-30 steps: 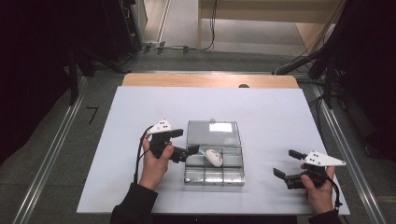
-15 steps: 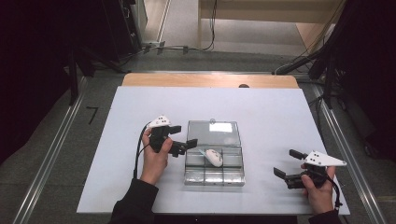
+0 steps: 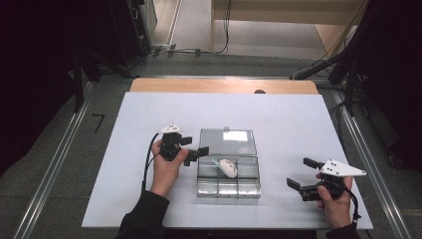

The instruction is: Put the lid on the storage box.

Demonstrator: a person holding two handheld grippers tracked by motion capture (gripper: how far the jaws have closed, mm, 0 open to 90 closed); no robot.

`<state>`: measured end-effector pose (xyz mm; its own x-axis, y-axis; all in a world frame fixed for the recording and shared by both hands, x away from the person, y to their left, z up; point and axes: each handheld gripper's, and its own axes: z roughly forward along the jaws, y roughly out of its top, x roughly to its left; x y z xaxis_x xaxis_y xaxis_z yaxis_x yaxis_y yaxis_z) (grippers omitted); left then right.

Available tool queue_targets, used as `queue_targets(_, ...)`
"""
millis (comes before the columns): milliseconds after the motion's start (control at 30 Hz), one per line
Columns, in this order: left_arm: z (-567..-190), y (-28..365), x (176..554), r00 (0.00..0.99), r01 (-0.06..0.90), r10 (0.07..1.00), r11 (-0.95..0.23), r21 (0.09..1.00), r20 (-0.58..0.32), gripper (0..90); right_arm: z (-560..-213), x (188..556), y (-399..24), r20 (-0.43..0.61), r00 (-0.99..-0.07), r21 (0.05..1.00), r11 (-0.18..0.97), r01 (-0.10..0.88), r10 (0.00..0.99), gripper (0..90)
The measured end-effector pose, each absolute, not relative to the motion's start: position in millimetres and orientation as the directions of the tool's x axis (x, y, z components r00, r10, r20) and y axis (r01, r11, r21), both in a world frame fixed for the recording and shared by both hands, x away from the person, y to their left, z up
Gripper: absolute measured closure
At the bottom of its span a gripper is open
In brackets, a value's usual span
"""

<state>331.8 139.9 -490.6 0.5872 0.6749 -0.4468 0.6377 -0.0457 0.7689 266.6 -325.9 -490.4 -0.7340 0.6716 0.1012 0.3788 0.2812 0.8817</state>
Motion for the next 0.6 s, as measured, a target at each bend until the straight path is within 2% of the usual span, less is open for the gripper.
queue_targets(600,-499,135,337,0.567,0.674,0.671,-0.044,0.737,-0.478,8.2,-467,286,-290,0.142,-0.764,0.887,0.261,0.381,0.63,0.0)
